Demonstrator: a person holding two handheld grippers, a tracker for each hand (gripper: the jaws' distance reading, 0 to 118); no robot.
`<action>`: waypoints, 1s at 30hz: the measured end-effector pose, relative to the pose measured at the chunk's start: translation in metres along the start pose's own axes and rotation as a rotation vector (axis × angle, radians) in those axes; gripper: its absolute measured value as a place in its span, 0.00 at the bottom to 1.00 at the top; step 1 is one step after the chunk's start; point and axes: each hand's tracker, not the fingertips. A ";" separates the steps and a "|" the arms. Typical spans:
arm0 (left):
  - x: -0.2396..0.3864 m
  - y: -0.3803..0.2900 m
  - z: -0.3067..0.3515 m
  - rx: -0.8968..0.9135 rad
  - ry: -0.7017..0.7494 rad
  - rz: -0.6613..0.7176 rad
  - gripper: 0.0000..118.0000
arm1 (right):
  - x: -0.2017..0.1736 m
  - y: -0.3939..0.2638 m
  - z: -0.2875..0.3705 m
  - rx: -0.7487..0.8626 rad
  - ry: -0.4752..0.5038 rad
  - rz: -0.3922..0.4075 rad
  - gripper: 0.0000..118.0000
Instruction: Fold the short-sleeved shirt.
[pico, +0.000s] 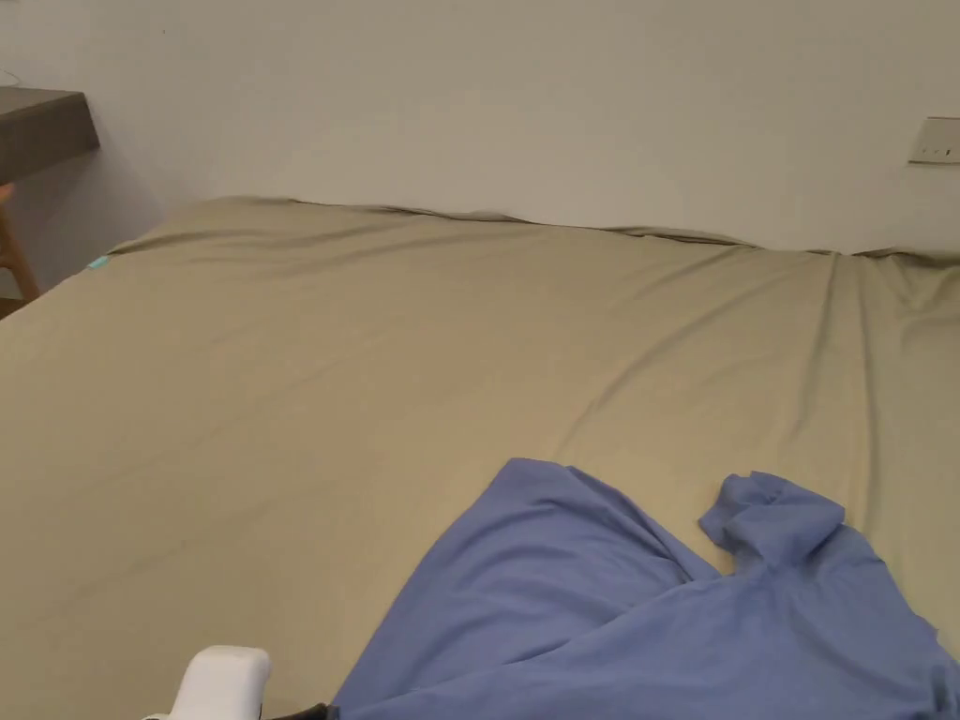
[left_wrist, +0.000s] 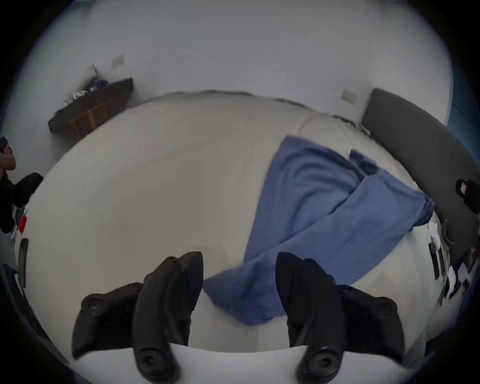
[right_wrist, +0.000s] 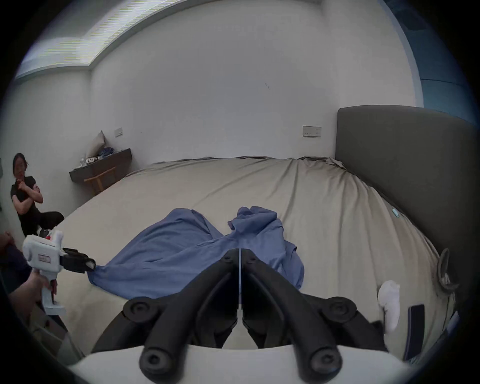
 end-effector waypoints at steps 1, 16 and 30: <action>0.001 -0.002 -0.010 -0.049 0.002 -0.018 0.54 | 0.003 0.007 -0.007 -0.004 -0.002 0.020 0.03; 0.009 -0.008 -0.013 -0.030 -0.002 0.034 0.05 | 0.061 0.104 -0.315 -0.721 0.182 0.168 0.93; 0.002 -0.009 -0.016 -0.034 -0.025 0.110 0.04 | 0.063 0.072 -0.330 -0.661 0.139 -0.021 0.05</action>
